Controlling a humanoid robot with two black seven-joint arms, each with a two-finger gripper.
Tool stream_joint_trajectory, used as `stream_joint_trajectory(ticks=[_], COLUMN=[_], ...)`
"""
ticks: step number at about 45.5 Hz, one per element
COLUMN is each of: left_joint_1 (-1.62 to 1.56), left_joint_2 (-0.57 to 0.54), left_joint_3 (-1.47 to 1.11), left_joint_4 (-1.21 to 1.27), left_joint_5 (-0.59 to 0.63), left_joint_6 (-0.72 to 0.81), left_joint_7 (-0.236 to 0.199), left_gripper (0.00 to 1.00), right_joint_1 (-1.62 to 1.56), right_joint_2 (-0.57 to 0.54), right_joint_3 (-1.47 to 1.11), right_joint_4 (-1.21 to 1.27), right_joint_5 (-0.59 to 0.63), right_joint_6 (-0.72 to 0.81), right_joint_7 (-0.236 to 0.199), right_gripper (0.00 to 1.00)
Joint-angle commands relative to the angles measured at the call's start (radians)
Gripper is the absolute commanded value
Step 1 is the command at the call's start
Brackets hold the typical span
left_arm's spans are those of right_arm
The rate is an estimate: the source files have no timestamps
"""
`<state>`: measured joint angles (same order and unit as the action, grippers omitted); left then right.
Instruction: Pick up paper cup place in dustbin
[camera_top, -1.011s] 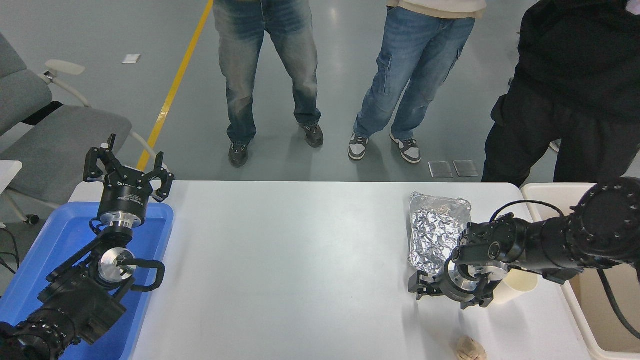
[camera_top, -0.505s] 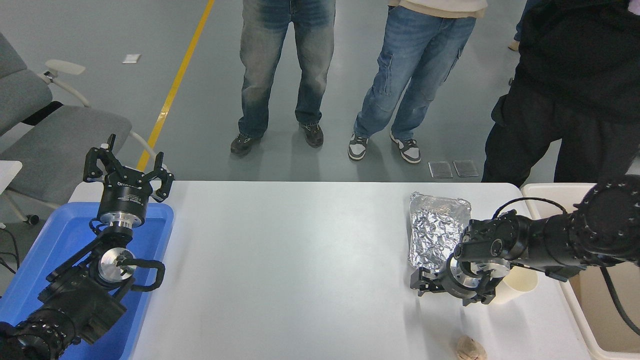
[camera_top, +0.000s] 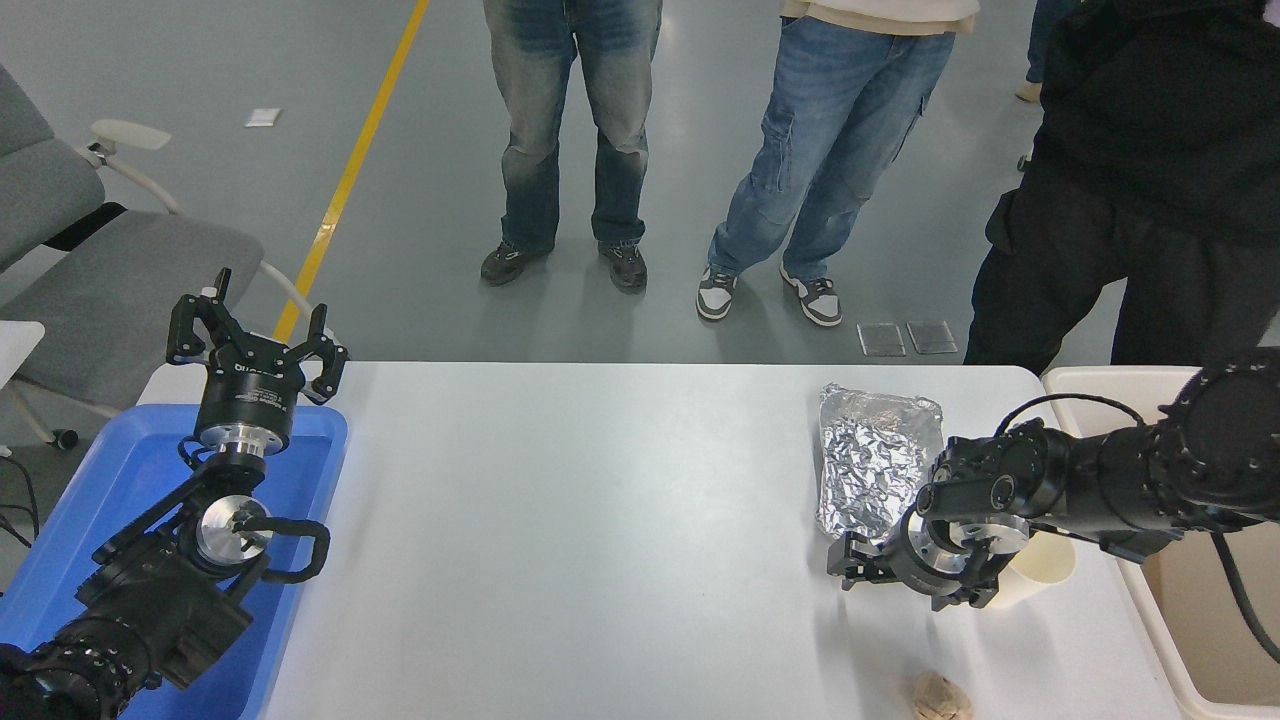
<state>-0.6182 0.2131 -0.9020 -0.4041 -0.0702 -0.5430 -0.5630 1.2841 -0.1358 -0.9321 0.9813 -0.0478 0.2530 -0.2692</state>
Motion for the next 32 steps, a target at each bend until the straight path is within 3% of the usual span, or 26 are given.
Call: stream_joint_trajectory(ticks=[1, 12, 32], left_joint_1=[0.0, 0.0, 0.0], left_joint_2=[0.0, 0.0, 0.0], left_joint_3=[0.0, 0.0, 0.0], left_joint_4=[0.001, -0.001, 0.001], left_joint_5=[0.0, 0.0, 0.001], left_joint_6=[0.0, 0.0, 0.0], left_joint_7=[0.0, 0.0, 0.0], left_gripper=[0.99, 0.99, 0.99], right_joint_1=[0.0, 0.064, 0.446], right_joint_2=[0.001, -0.033, -0.179], right_joint_3=[-0.005, -0.011, -0.096], right_joint_4=[0.0, 0.091, 0.31], right_joint_5=[0.0, 0.008, 0.013], right_joint_6=[0.0, 0.048, 0.445], right_joint_7=[0.001, 0.001, 0.005], right_gripper=[1.0, 1.0, 1.0])
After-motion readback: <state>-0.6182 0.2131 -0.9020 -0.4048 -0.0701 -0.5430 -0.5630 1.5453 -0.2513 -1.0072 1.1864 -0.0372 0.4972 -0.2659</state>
